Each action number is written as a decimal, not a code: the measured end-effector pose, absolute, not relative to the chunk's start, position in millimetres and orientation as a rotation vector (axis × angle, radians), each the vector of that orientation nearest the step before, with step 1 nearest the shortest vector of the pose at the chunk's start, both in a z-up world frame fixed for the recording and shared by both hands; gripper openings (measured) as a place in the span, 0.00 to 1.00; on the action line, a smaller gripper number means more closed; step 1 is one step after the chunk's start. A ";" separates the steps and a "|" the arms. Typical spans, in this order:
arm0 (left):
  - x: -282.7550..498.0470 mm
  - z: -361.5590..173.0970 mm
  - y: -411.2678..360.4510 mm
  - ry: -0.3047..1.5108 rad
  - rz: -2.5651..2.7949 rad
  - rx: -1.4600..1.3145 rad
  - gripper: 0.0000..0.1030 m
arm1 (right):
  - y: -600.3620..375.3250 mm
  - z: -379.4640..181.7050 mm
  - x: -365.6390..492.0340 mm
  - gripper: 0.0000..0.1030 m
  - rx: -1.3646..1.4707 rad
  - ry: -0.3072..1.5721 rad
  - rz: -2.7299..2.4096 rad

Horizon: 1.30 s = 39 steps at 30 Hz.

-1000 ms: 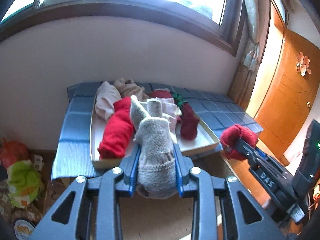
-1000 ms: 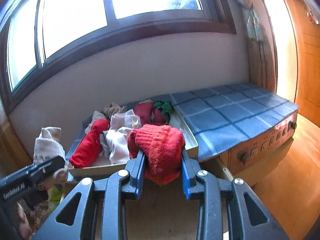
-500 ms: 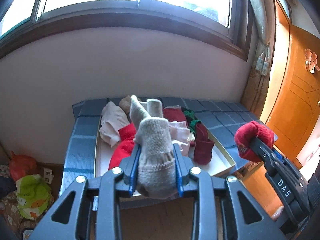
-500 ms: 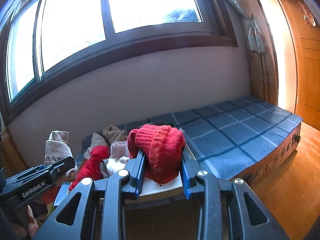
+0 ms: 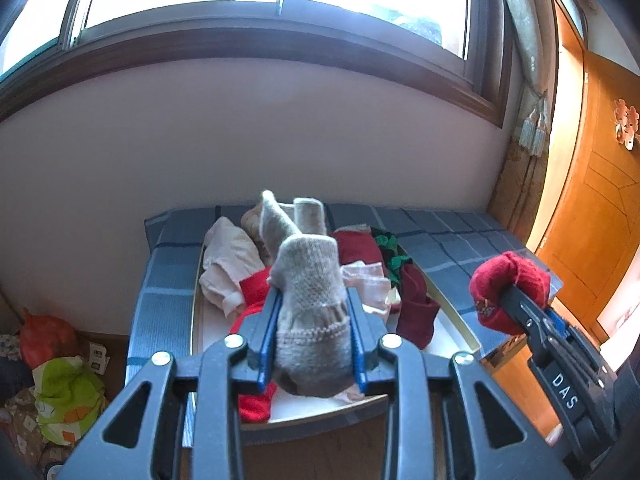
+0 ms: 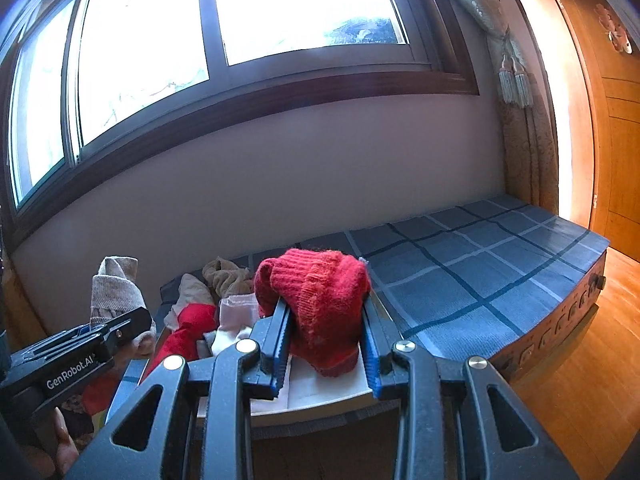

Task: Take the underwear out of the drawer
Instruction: 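Lift and carry the white sock and red sock over the white tray with both tools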

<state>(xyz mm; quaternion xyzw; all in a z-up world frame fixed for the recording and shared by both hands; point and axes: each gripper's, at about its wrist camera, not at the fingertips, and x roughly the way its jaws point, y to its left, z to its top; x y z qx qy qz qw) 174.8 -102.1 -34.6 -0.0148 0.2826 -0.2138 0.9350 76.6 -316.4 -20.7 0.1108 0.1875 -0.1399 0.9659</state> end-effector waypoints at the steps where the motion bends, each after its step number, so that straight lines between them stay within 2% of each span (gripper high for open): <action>1: 175.7 -34.7 -102.4 0.577 -0.437 -0.032 0.28 | -316.7 -20.9 78.3 0.33 0.227 0.378 -0.283; 17: 208.7 -47.0 -107.3 0.588 -0.393 0.001 0.28 | -324.5 -23.1 101.1 0.33 0.190 0.398 -0.296; 29: 242.4 -77.1 -84.4 0.727 -0.294 0.041 0.28 | -331.6 -20.3 139.5 0.32 0.204 0.462 -0.289; 39: 240.4 -80.1 -94.0 0.728 -0.299 0.130 0.28 | -329.7 -35.3 151.6 0.33 0.228 0.560 -0.284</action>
